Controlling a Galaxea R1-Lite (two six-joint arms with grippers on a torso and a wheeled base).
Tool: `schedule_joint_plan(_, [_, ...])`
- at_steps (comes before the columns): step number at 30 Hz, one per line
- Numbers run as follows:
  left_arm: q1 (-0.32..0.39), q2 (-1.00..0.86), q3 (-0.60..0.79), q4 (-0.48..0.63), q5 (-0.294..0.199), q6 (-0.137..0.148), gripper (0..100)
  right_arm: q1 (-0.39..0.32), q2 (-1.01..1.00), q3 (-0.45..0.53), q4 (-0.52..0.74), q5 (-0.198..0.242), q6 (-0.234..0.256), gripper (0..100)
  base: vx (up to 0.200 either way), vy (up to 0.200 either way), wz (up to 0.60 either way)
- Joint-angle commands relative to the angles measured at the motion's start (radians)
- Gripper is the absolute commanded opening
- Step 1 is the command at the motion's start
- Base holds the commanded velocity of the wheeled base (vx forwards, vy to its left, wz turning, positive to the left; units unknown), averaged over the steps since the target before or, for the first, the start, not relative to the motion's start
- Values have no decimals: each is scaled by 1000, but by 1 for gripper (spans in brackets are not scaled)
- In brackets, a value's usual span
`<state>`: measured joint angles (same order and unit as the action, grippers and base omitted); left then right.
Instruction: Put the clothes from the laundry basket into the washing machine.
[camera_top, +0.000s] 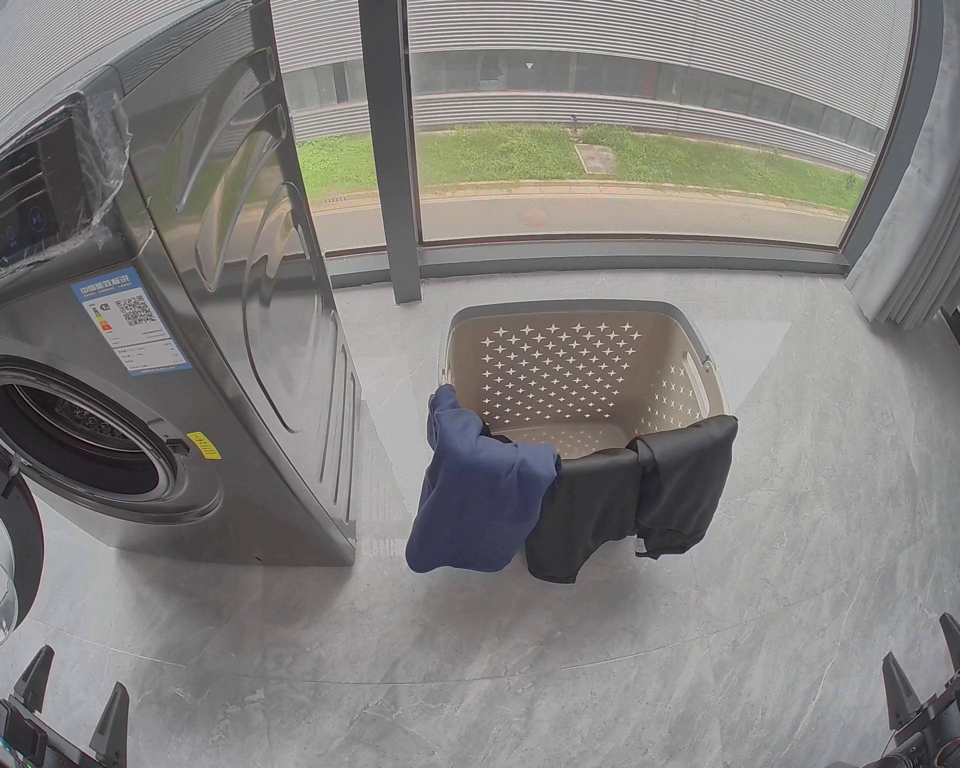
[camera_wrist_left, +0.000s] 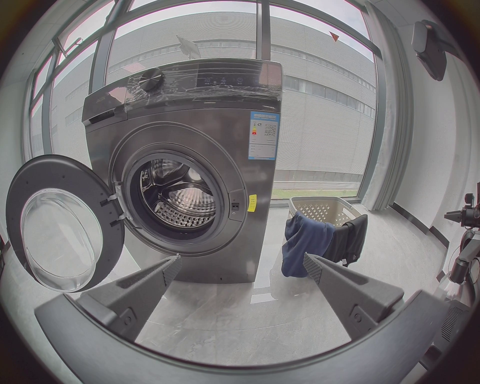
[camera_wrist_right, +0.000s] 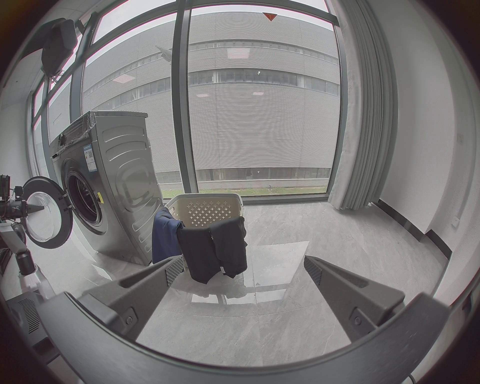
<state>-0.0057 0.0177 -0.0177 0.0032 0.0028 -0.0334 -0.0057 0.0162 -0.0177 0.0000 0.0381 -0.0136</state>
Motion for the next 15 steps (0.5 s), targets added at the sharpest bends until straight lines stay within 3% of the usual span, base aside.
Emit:
schedule_joint_plan(1, [1,-10,15,0,0,0,100,0,-7,18,2,0,0,100,0,0,0])
schedule_joint_plan(9, [1,-10,15,0,0,0,100,-3,-5,16,2,-1,0,100,0,0,0])
schedule_joint_plan(11, [1,-10,15,0,0,0,100,-3,-5,18,2,-1,1,100,0,0,600])
schedule_joint_plan(15, [1,-10,15,0,0,-2,100,-2,-7,18,0,0,1,100,0,0,0])
